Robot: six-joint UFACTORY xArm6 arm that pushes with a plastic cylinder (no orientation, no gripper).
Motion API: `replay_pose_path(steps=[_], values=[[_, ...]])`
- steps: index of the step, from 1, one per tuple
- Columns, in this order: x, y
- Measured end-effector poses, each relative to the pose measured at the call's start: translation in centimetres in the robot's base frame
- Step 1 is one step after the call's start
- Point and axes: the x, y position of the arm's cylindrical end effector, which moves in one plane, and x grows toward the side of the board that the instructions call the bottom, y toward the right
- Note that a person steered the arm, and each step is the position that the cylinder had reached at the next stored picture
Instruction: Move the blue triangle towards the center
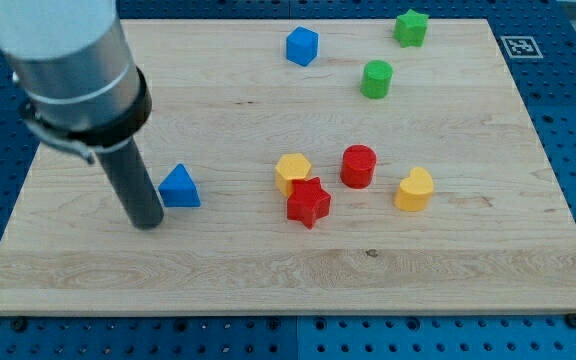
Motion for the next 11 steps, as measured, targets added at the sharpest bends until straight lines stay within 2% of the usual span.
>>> replay_pose_path(steps=[1, 3, 5, 8, 10, 11], values=[[1.6, 1.3], [0.6, 5.6], [-2.7, 3.2], [-3.4, 1.4], [-9.3, -0.4], [-9.8, 0.8]])
